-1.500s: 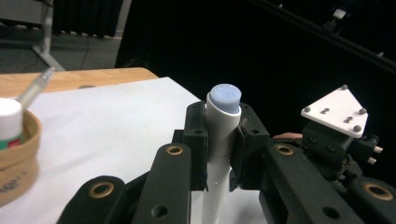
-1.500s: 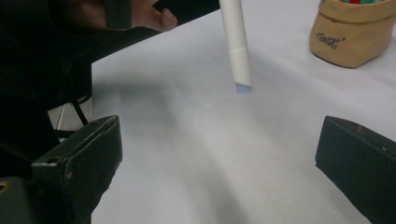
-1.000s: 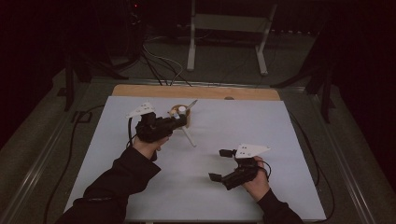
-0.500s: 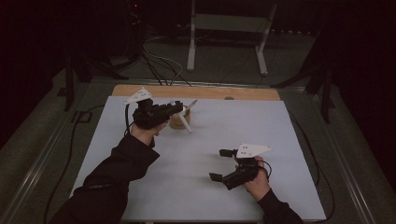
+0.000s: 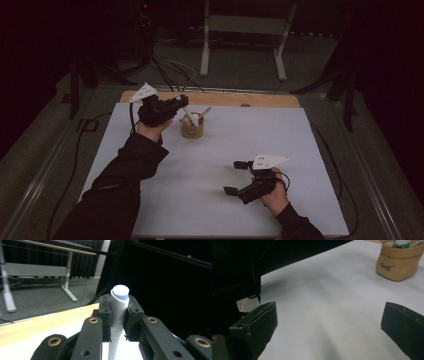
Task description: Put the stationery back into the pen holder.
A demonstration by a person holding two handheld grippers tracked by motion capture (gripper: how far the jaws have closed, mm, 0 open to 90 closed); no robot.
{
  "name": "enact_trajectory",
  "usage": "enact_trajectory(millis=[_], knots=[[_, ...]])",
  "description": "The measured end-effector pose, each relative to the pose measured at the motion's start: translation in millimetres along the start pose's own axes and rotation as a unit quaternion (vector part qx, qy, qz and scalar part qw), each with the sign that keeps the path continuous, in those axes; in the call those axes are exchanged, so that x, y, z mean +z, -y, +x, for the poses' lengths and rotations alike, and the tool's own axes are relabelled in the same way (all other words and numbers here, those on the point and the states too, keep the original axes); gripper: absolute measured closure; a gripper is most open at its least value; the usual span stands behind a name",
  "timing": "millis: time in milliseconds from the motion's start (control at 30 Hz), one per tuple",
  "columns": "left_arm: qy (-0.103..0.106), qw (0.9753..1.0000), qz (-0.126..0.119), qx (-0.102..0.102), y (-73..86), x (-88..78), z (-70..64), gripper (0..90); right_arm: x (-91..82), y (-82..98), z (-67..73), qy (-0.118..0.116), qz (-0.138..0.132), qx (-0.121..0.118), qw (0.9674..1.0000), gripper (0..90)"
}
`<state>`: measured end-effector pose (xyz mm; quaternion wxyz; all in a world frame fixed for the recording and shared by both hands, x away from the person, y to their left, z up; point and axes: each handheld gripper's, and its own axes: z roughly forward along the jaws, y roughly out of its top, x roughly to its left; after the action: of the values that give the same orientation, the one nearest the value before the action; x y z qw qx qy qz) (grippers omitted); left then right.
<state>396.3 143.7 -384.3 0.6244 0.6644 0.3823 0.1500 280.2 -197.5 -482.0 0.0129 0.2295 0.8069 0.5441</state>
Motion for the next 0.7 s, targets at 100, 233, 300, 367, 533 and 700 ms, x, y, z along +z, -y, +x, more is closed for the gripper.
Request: enact_trajectory(millis=[100, 233, 300, 367, 533, 700], knots=[[-0.014, 0.9999, -0.005, -0.004, -2.8, 2.1, 7.3, 79.1, 0.8, 0.4, 0.2, -0.003, 0.002, 0.0, 1.0, 0.7], [-0.028, 0.9995, -0.011, -0.009, -4.0, 5.2, 15.9, 79.2, 1.2, 0.5, 0.3, -0.006, 0.003, -0.001, 1.0, 0.7], [-0.034, 0.9992, -0.016, -0.013, -3.8, 6.8, 19.8, 79.2, 1.1, 0.7, 0.0, -0.008, 0.003, 0.0, 1.0, 0.8], [-0.043, 0.9988, -0.018, -0.014, -3.5, 8.8, 23.0, 79.1, 1.1, 1.0, -0.3, -0.007, 0.003, 0.001, 1.0, 0.7], [-0.056, 0.9976, -0.022, -0.034, -2.7, 16.6, 32.0, 79.1, 0.8, 1.3, -0.9, -0.009, 0.002, 0.002, 1.0, 0.8], [-0.069, 0.9968, -0.024, -0.032, -2.6, 24.7, 38.0, 79.1, 1.2, 2.1, -1.1, -0.011, 0.004, 0.002, 0.9999, 0.8]])
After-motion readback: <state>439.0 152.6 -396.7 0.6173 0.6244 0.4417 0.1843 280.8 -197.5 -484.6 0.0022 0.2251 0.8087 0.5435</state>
